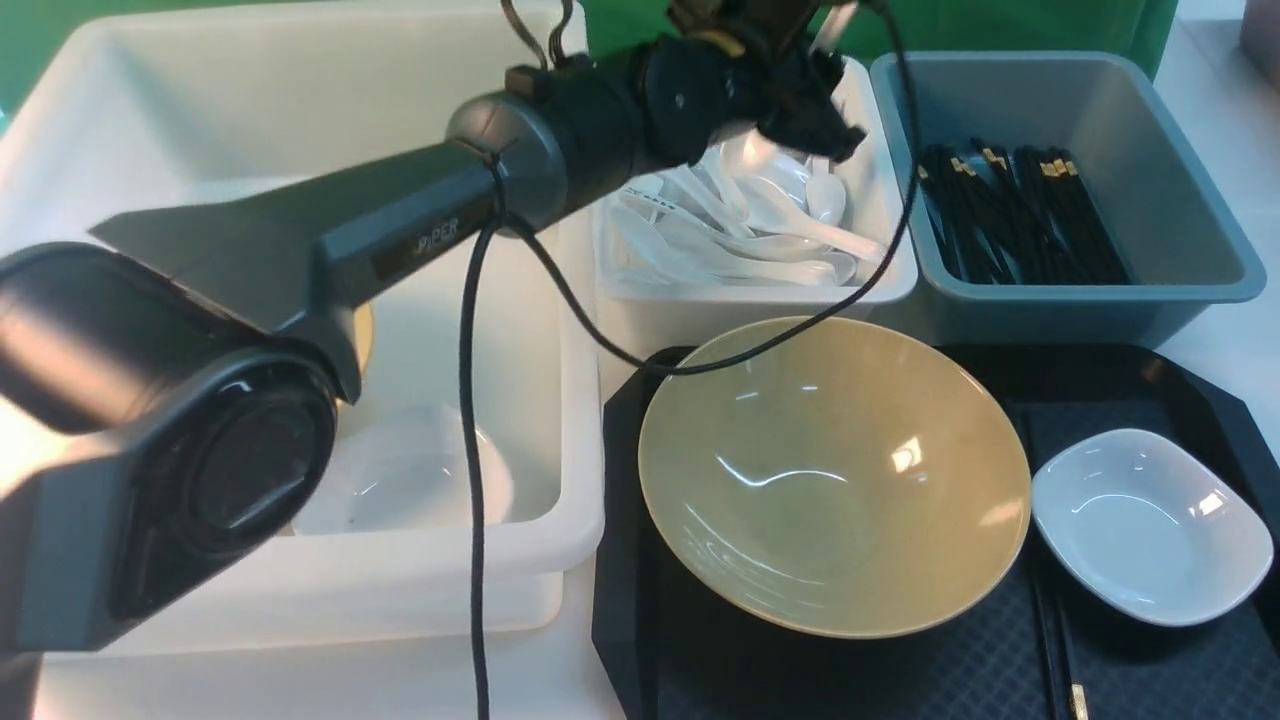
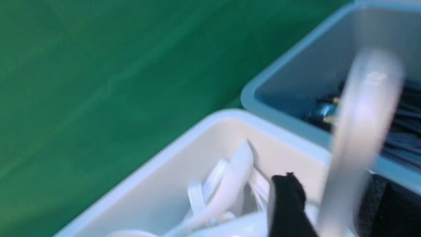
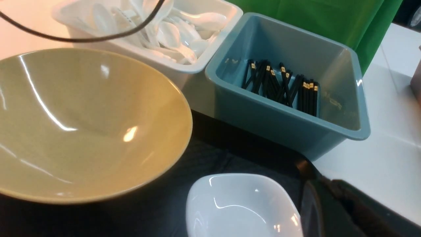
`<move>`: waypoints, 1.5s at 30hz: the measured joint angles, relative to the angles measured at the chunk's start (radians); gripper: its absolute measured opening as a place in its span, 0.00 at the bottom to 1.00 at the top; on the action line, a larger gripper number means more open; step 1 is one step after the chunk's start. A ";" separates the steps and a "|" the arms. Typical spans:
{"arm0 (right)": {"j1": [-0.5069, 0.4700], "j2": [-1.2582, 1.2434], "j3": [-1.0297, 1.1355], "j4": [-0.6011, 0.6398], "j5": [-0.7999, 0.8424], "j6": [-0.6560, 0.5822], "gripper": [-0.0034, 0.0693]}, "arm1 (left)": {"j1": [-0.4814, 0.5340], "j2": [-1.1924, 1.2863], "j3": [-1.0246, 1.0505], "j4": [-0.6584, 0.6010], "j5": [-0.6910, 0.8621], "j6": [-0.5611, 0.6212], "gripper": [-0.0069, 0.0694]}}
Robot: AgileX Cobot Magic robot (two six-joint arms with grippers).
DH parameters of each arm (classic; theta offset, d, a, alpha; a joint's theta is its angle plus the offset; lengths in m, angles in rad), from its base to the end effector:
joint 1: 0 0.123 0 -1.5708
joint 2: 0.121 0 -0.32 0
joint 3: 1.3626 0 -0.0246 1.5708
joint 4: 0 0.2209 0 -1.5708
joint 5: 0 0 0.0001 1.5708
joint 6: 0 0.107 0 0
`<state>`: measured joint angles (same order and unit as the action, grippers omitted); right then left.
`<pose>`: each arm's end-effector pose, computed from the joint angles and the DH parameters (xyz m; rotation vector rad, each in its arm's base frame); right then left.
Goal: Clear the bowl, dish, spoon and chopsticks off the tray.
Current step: Use the left arm to put the soup spoon into the small storage box in the middle, then use the left arm to grab the yellow noodle bowl on the left
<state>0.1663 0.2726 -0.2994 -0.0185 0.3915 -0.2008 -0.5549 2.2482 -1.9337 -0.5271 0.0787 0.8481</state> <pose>0.0238 0.0032 0.2659 -0.3481 1.8154 -0.0425 0.4671 -0.2946 0.2893 0.8192 1.6817 -0.1975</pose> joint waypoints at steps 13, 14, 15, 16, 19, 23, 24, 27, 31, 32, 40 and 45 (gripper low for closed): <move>0.000 0.000 0.002 0.000 -0.015 0.001 0.09 | 0.004 -0.322 -0.018 0.082 0.978 -0.439 0.42; 0.000 0.000 0.008 0.000 -0.023 0.005 0.09 | -0.008 -0.319 -0.013 0.128 1.065 -0.477 0.41; 0.001 0.000 0.017 0.000 -0.037 0.012 0.09 | -0.036 -0.304 -0.003 0.218 1.128 -0.519 0.41; 0.002 0.000 0.020 0.000 -0.039 0.018 0.09 | -0.050 -0.295 0.006 0.275 1.142 -0.536 0.41; 0.002 0.000 0.022 0.000 -0.046 0.022 0.09 | -0.091 -0.264 0.015 0.396 1.154 -0.579 0.45; 0.002 0.000 0.026 0.000 -0.058 0.023 0.09 | -0.107 -0.219 0.015 0.482 1.099 -0.601 0.56; 0.002 0.000 0.026 0.000 -0.058 0.024 0.09 | -0.107 -0.203 0.015 0.496 1.094 -0.609 0.59; 0.002 0.000 0.026 0.000 -0.058 0.024 0.09 | -0.107 -0.166 0.015 0.536 1.095 -0.638 0.63; 0.002 0.000 0.026 0.000 -0.058 0.028 0.09 | -0.107 -0.120 0.015 0.558 1.108 -0.656 0.64; 0.002 0.000 0.026 0.000 -0.058 0.030 0.09 | -0.107 -0.109 0.015 0.561 1.113 -0.657 0.64; 0.002 0.000 0.026 0.000 -0.060 0.046 0.09 | -0.104 -0.046 0.014 0.453 1.138 -0.586 0.34; 0.002 0.000 0.026 0.000 -0.063 0.046 0.10 | -0.103 -0.075 -0.007 0.353 1.148 -0.567 0.15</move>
<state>0.1683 0.2730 -0.2729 -0.0185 0.3282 -0.1544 -0.6579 2.1732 -1.9411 -0.1738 1.2267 0.2806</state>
